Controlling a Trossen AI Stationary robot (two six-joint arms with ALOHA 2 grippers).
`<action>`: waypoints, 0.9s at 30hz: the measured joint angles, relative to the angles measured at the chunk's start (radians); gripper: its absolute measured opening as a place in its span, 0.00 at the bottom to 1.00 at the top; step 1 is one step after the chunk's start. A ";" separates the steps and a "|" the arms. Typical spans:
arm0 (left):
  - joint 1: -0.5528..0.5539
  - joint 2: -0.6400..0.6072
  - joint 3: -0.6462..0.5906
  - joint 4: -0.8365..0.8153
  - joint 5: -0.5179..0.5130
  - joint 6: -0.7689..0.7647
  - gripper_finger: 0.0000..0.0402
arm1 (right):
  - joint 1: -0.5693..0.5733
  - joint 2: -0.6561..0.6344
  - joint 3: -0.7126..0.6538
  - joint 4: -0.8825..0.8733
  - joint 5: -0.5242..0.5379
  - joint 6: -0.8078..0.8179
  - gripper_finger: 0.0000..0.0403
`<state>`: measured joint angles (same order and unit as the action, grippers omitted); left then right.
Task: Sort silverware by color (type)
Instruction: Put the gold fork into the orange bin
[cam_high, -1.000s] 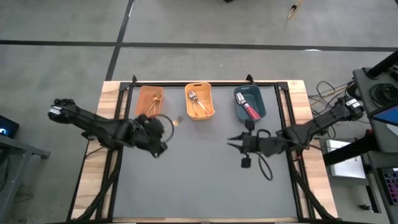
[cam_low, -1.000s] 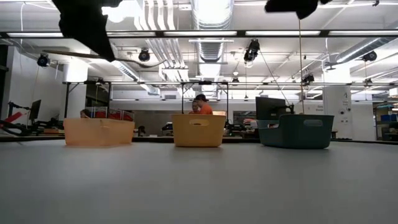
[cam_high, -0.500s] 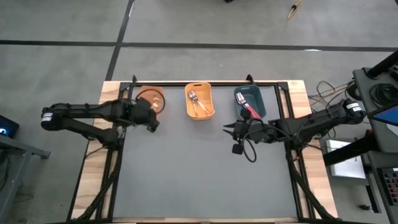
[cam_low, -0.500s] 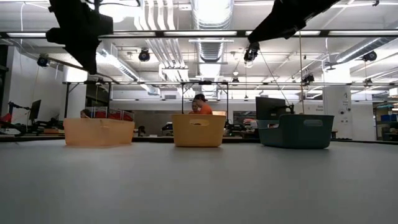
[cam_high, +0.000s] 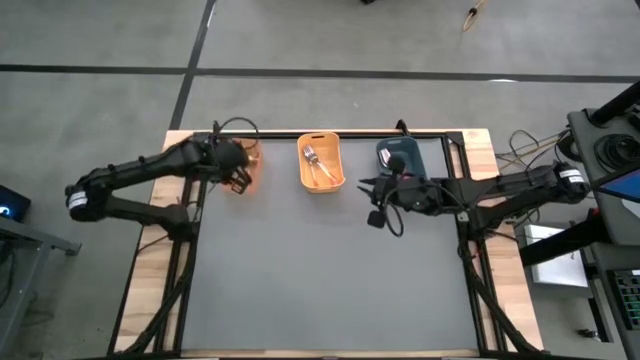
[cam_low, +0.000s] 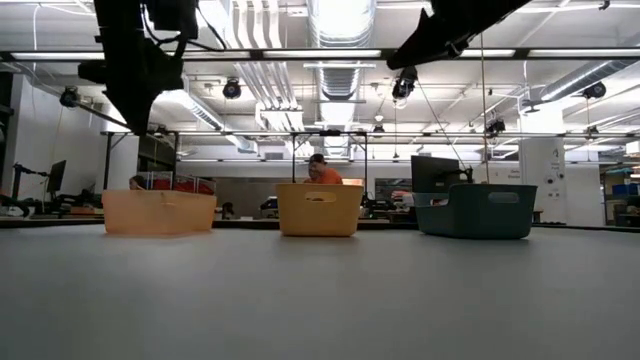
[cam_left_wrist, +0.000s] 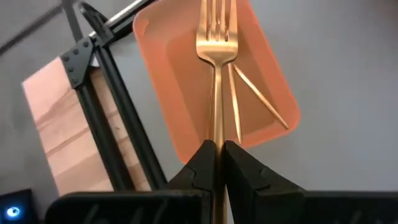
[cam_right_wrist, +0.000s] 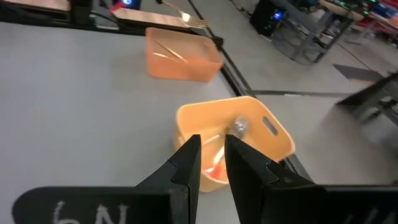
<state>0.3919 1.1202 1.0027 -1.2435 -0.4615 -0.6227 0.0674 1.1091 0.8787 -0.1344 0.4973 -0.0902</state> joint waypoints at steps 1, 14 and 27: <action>0.024 0.000 0.000 0.010 0.018 0.021 0.01 | -0.012 0.000 0.000 0.000 0.000 0.001 0.16; 0.222 0.091 -0.004 0.063 0.163 0.136 0.01 | -0.099 0.000 0.000 0.001 -0.002 -0.027 0.16; 0.301 0.210 -0.005 0.154 0.238 0.176 0.00 | -0.202 -0.002 0.000 0.014 -0.003 -0.063 0.16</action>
<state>0.6932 1.3306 0.9981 -1.0896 -0.2233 -0.4464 -0.1348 1.1072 0.8787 -0.1204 0.4942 -0.1533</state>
